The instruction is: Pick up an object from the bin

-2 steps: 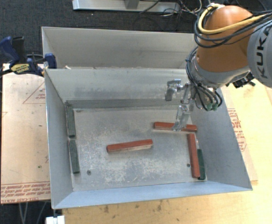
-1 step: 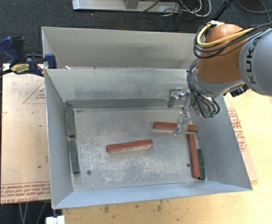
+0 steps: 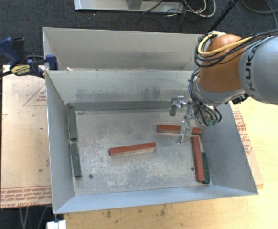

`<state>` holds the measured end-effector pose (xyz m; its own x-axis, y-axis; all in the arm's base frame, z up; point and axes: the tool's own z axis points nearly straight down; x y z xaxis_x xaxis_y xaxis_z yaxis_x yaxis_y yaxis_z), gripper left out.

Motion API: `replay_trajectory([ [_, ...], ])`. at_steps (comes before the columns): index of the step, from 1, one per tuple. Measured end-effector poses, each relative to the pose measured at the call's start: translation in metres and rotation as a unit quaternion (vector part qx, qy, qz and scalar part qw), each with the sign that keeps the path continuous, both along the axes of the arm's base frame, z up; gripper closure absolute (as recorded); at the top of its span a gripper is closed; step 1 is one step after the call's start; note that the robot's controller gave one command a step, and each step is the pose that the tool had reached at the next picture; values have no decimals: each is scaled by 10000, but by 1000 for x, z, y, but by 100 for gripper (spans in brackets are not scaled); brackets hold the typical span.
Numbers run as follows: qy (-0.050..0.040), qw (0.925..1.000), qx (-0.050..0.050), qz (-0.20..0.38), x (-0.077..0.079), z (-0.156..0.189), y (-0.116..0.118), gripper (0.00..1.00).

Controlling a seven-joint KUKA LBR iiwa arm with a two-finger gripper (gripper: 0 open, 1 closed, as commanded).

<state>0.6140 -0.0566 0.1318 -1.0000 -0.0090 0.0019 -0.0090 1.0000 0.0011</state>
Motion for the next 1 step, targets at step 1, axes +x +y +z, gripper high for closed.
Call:
replay_trajectory([
  [1, -39, 9999, -3, -124, 29, 3, -27, 0],
])
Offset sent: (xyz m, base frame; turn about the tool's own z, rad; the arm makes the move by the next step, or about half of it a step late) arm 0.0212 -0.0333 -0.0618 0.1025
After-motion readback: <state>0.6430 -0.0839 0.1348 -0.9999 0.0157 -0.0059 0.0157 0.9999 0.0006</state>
